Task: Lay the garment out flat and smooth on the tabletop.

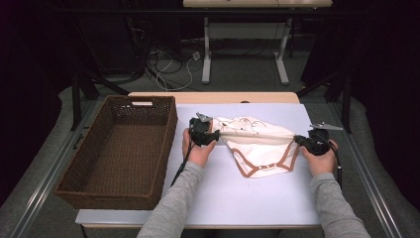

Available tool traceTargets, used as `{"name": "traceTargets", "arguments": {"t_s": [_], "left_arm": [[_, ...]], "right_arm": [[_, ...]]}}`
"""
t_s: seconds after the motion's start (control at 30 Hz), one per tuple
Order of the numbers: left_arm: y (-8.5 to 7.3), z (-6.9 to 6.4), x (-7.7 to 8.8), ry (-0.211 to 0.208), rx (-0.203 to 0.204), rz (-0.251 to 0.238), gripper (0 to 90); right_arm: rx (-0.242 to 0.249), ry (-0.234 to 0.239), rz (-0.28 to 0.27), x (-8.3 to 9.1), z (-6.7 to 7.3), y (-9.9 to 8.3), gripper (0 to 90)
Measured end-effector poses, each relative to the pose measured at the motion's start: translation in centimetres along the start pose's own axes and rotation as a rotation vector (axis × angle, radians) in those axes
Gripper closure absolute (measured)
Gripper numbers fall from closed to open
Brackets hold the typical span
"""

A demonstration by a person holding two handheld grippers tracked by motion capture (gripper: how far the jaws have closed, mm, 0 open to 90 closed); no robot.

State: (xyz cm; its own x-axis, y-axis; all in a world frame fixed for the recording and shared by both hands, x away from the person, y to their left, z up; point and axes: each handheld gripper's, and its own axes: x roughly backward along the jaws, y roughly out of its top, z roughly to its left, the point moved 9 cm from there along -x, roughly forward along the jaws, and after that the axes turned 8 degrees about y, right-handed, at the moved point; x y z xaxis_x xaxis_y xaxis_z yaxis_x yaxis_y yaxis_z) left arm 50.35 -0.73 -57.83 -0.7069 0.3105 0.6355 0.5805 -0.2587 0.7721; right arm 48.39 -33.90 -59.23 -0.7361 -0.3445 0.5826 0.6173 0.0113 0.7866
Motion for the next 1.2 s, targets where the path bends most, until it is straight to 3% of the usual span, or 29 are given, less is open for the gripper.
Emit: {"name": "traceTargets", "arguments": {"t_s": [0.1, 0.2, 0.33, 0.4, 0.43, 0.7, 0.73, 0.83, 0.87, 0.93, 1.1, 1.17, 1.2], "left_arm": [[-0.7, -0.1, 0.7, -0.005, 0.013, -0.011, 44.9], [-1.7, -0.5, 1.2, -0.038, 0.032, -0.002, 44.8], [-2.9, -1.5, 0.9, -0.069, 0.000, 0.022, 44.8], [-3.2, -2.1, 0.6, -0.084, 0.015, 0.023, 44.8], [-3.4, -2.3, 0.6, -0.090, 0.002, 0.032, 44.8], [-4.3, -5.3, 0.7, -0.158, -0.017, 0.030, 41.2], [-4.5, -5.9, 0.8, -0.174, -0.006, 0.033, 40.5], [-5.0, -7.1, 0.4, -0.189, -0.033, 0.043, 39.3], [-5.2, -7.5, 0.3, -0.195, -0.016, 0.048, 39.1], [-5.4, -8.0, 0.1, -0.206, -0.026, 0.056, 38.8], [-5.6, -9.2, -0.2, -0.215, -0.036, 0.063, 39.4], [-5.6, -9.5, -0.3, -0.201, -0.047, 0.061, 41.2], [-5.6, -9.6, -0.3, -0.179, -0.077, 0.059, 42.7]], "right_arm": [[0.011, -0.005, 0.002, 0.6, 0.3, -0.1, 73.9], [0.018, -0.001, -0.016, 1.3, 0.7, -0.1, 68.2], [0.042, 0.011, -0.020, 2.0, 1.4, -0.3, 64.4], [0.049, 0.017, -0.026, 2.3, 2.0, -0.4, 63.3], [0.064, 0.025, -0.032, 2.5, 2.3, -0.3, 63.3], [0.134, 0.072, -0.021, 3.2, 4.9, -1.3, 60.4], [0.139, 0.074, -0.020, 3.2, 5.0, -1.4, 59.9], [0.143, 0.091, -0.007, 3.2, 5.5, -1.9, 59.3], [0.151, 0.083, 0.001, 3.2, 5.5, -2.2, 59.2], [0.147, 0.080, 0.008, 3.2, 5.5, -2.4, 59.0], [0.143, 0.085, 0.032, 3.0, 5.4, -3.2, 57.4], [0.143, 0.071, 0.045, 2.7, 4.9, -3.5, 56.3], [0.139, 0.066, 0.054, 2.7, 4.8, -3.6, 56.2]]}}
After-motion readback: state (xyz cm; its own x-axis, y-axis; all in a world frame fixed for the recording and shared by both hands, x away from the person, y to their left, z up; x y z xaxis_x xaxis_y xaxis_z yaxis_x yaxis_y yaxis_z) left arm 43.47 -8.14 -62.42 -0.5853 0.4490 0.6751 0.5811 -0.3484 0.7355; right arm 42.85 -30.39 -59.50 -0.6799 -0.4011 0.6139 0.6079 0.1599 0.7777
